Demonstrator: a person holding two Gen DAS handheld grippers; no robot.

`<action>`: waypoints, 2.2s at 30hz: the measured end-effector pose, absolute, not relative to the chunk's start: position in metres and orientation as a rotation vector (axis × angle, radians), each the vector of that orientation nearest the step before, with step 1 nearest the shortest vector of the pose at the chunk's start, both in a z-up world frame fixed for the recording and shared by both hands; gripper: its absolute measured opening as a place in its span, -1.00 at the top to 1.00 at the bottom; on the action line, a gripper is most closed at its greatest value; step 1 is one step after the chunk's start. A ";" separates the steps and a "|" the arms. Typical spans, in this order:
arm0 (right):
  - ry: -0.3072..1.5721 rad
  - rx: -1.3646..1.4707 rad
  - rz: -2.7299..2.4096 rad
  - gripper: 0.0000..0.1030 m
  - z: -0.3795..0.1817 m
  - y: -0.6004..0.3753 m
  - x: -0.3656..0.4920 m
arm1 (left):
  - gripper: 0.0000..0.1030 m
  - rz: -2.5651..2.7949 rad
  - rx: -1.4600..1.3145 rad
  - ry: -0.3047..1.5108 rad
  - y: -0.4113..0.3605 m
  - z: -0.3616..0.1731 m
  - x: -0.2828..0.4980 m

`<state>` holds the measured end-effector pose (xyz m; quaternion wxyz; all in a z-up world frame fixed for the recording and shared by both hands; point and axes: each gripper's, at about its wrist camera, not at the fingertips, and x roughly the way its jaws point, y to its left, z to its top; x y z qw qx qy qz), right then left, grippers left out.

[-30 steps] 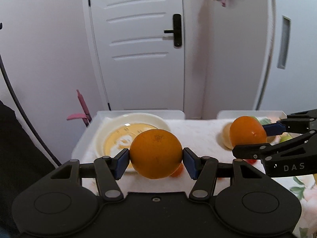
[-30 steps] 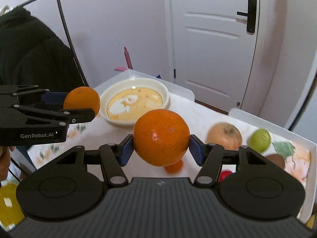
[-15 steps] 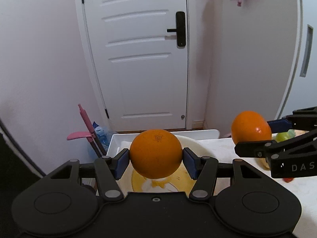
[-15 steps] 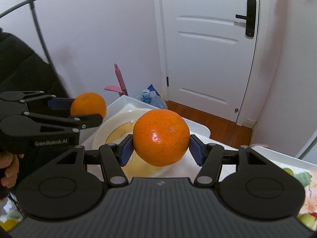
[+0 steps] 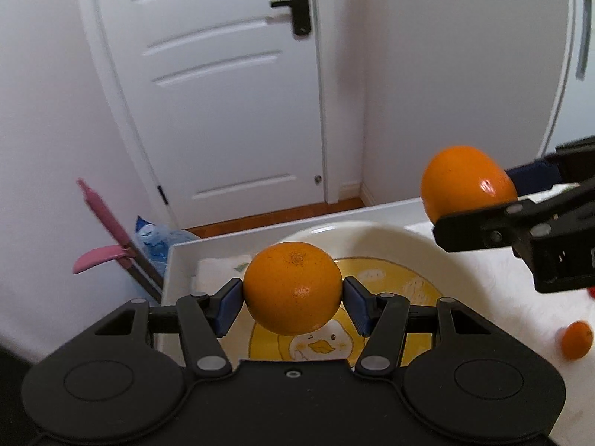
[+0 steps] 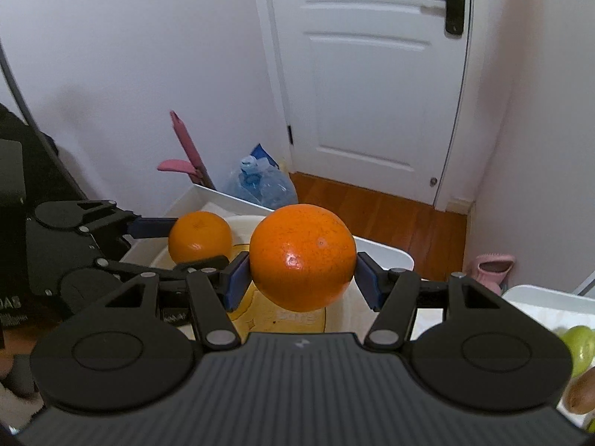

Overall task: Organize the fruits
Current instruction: 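Carry both oranges to the duck bowl and release the left tool's orange, then release the right tool's orange into the bowl and withdraw both tools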

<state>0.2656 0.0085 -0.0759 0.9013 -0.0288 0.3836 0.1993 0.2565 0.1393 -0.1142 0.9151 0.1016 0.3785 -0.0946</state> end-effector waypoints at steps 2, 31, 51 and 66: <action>0.804 -0.055 0.402 -0.45 -0.081 0.010 0.266 | -0.22 -0.207 0.218 0.791 0.138 -0.122 0.262; 0.862 -0.165 0.485 -0.45 -0.104 0.033 0.287 | -1.00 -0.066 0.140 0.812 0.163 -0.102 0.235; 0.801 -0.320 0.485 -1.00 -0.120 0.061 0.284 | -1.00 -0.058 0.160 0.817 0.166 -0.104 0.215; 0.778 -0.191 0.418 -1.00 -0.091 0.039 0.266 | -1.00 -0.081 0.190 0.785 0.173 -0.092 0.196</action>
